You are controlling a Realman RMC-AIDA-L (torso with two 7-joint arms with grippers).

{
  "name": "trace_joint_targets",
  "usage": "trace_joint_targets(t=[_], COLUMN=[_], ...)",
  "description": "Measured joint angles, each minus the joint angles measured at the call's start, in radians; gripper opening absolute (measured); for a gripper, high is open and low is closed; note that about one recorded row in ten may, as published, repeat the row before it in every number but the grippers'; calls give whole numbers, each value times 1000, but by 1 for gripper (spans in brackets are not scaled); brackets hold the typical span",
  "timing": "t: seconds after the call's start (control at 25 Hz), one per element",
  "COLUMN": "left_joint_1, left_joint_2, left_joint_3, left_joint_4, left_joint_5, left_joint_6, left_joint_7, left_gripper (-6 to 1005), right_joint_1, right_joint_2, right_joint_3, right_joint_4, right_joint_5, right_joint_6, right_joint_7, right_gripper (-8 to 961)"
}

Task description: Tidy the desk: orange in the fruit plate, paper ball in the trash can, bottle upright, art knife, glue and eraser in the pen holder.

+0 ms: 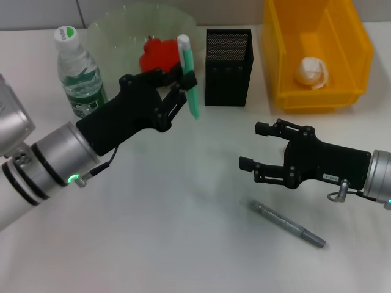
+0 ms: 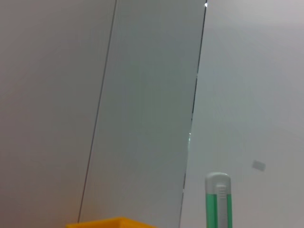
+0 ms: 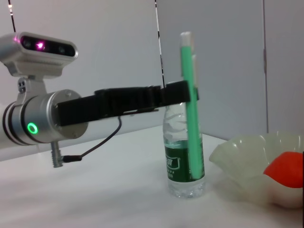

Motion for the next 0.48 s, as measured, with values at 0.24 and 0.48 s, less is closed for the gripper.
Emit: trace_joint_targets(t=[0.24, 0.48], left_joint_1=[-59, -82], left_joint_2=[0, 0], left_joint_3=[-84, -159], left_joint_4=[-103, -125], left_joint_5=[-4, 32], left_joint_6=[-11, -37], left_joint_7=[110, 127], left_gripper=[183, 182], right_joint_1=[-2, -2], right_joint_2=[0, 0], right_joint_3=[-1, -1], right_joint_4=[0, 0], right_joint_5=[0, 0], right_joint_6=[0, 0], right_joint_7=[-1, -1], right_gripper=[771, 770])
